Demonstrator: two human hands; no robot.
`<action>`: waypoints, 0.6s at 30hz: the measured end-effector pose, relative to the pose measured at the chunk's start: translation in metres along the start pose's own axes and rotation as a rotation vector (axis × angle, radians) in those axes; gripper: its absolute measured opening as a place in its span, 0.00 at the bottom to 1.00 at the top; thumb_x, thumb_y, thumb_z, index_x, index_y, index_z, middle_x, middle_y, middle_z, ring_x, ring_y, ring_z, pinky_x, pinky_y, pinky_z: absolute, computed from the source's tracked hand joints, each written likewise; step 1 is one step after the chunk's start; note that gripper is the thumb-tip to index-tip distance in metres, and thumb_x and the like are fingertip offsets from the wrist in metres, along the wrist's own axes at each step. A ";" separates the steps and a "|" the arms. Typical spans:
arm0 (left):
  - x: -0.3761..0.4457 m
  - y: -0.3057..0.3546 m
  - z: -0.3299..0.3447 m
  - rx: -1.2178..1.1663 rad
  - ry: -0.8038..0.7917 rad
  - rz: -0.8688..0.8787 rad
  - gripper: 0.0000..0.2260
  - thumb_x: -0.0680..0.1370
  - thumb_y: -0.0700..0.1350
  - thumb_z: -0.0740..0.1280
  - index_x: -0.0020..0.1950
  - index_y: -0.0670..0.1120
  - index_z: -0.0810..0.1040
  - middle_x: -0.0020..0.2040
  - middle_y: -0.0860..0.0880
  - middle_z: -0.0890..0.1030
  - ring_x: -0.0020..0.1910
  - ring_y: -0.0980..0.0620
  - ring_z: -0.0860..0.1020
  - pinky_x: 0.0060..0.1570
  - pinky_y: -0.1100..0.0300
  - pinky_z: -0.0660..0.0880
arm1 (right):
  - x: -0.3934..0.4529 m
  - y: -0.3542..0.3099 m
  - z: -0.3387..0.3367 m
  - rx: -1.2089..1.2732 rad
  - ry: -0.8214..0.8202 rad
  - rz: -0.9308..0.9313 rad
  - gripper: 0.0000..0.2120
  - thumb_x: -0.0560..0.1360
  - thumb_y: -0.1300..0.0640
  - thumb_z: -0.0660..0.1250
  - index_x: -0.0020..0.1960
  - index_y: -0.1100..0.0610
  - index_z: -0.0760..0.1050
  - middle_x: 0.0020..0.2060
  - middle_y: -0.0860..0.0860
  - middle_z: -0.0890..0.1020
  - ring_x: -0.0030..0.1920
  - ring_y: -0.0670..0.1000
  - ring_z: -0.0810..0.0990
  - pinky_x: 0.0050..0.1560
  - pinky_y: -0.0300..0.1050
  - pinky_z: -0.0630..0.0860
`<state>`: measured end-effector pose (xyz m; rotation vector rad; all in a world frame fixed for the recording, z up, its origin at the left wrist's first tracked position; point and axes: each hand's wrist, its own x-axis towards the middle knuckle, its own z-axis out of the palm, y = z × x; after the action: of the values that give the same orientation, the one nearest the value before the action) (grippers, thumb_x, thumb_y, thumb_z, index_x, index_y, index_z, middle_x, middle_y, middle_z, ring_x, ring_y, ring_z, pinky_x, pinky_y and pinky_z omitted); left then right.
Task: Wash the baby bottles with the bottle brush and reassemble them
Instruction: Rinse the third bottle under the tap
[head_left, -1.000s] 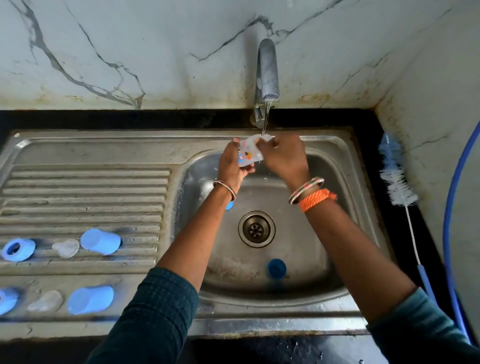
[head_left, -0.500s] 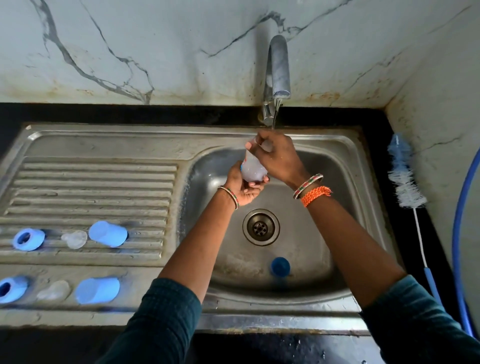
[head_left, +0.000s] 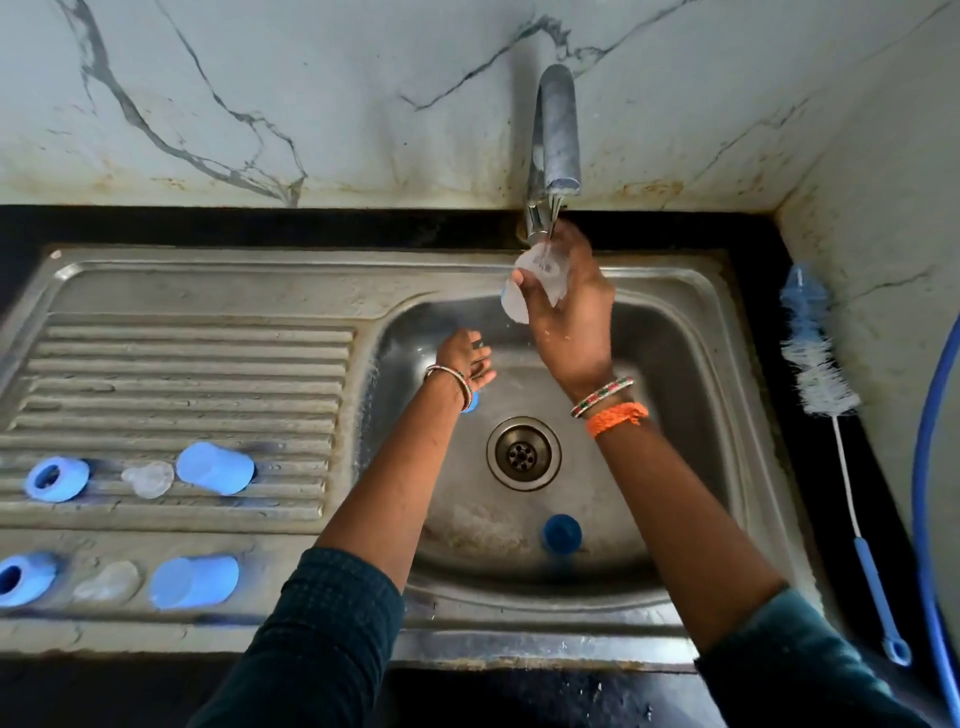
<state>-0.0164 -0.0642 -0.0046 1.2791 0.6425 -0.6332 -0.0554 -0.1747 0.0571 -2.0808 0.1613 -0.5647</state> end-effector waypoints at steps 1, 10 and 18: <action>0.003 -0.001 -0.005 0.016 0.060 0.018 0.10 0.82 0.44 0.52 0.55 0.45 0.71 0.45 0.45 0.75 0.35 0.52 0.69 0.43 0.57 0.72 | -0.002 0.011 0.007 -0.043 -0.075 0.046 0.24 0.74 0.58 0.70 0.67 0.65 0.70 0.59 0.58 0.79 0.59 0.51 0.77 0.58 0.33 0.67; 0.014 0.000 -0.026 0.016 0.130 0.051 0.12 0.81 0.39 0.50 0.43 0.45 0.71 0.36 0.48 0.70 0.31 0.54 0.65 0.33 0.65 0.65 | -0.016 0.027 0.027 -0.104 -0.155 0.273 0.20 0.73 0.56 0.72 0.62 0.62 0.77 0.58 0.58 0.81 0.60 0.54 0.77 0.52 0.23 0.61; -0.004 -0.001 -0.017 -0.017 0.091 -0.019 0.11 0.80 0.39 0.53 0.40 0.43 0.70 0.38 0.44 0.72 0.30 0.52 0.70 0.37 0.61 0.69 | -0.008 0.014 0.034 -0.144 -0.125 0.227 0.19 0.72 0.58 0.72 0.61 0.62 0.78 0.57 0.58 0.81 0.58 0.54 0.79 0.58 0.33 0.67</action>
<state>-0.0209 -0.0470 -0.0052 1.2926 0.7338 -0.5866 -0.0459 -0.1530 0.0276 -2.1923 0.3695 -0.2923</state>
